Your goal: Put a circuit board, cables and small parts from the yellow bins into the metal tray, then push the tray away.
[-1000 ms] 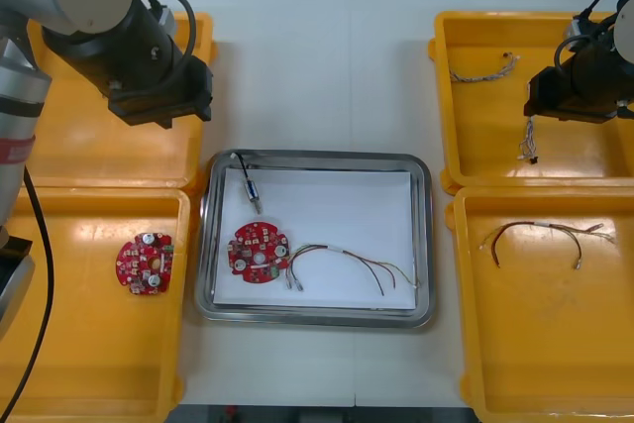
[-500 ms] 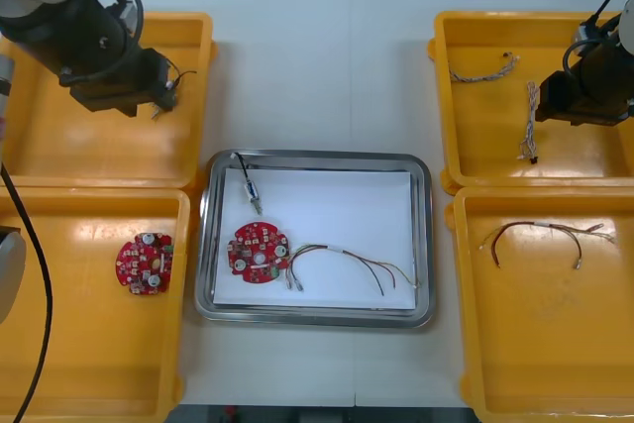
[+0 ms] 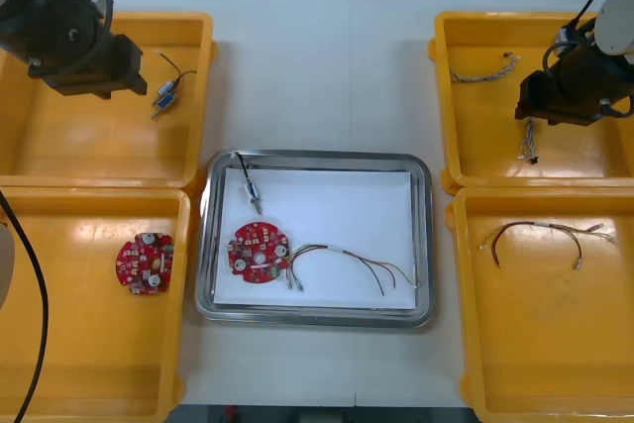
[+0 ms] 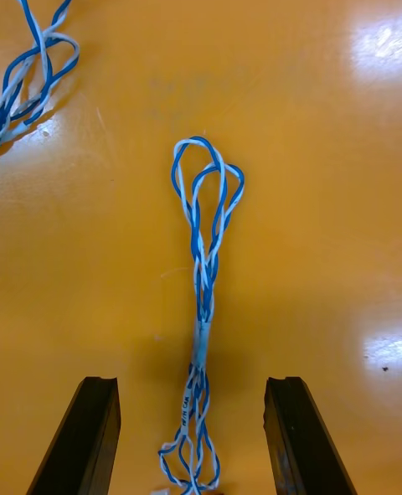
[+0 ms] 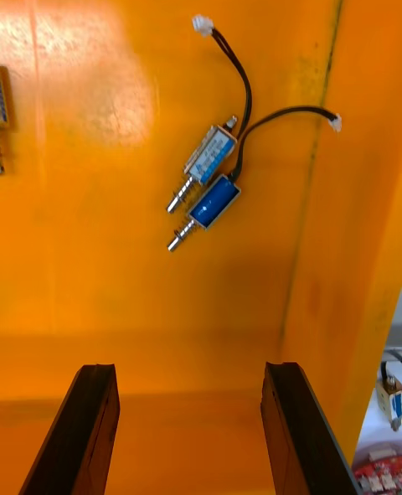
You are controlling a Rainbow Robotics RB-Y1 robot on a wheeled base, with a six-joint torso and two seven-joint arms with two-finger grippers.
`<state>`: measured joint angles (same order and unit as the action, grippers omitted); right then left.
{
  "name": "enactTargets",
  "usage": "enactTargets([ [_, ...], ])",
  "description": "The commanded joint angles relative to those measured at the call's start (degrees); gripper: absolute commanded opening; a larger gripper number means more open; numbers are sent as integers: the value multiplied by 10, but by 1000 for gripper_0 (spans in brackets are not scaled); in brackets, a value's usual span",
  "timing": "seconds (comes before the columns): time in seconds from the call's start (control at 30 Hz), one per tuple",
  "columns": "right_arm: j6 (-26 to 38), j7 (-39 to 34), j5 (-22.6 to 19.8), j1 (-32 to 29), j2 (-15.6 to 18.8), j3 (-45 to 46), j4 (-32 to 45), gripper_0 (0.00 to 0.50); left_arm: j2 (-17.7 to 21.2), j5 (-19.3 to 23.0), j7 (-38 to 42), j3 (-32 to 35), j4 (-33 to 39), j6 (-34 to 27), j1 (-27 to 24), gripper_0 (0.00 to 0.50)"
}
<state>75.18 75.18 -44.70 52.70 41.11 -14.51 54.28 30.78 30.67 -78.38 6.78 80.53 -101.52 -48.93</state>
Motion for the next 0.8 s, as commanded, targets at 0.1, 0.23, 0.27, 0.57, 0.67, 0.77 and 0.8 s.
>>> enactTargets([
  [0.1, -27, 24, 5, 28, -9, -4, -15, 500, 23, -15, -35, 15, -30, 66, -27, 500],
  [0.23, -42, 26, 6, 28, -11, -10, -26, 500, 24, -18, -33, 4, -42, 93, -27, 500],
  [0.27, -43, 26, 6, 28, -11, -12, -27, 500, 24, -20, -31, 0, -44, 97, -27, 500],
  [0.57, -44, 27, 9, 26, -15, -23, -37, 500, 15, -34, -18, -25, -45, 111, -28, 500],
  [0.67, -50, 29, 10, 26, -17, -25, -43, 500, 15, -37, -12, -36, -45, 121, -29, 500],
  [0.77, -51, 29, 11, 26, -17, -31, -44, 500, 12, -35, -11, -37, -45, 122, -30, 500],
  [0.8, -50, 29, 12, 26, -17, -32, -44, 500, 10, -36, -10, -37, -46, 122, -32, 500],
])
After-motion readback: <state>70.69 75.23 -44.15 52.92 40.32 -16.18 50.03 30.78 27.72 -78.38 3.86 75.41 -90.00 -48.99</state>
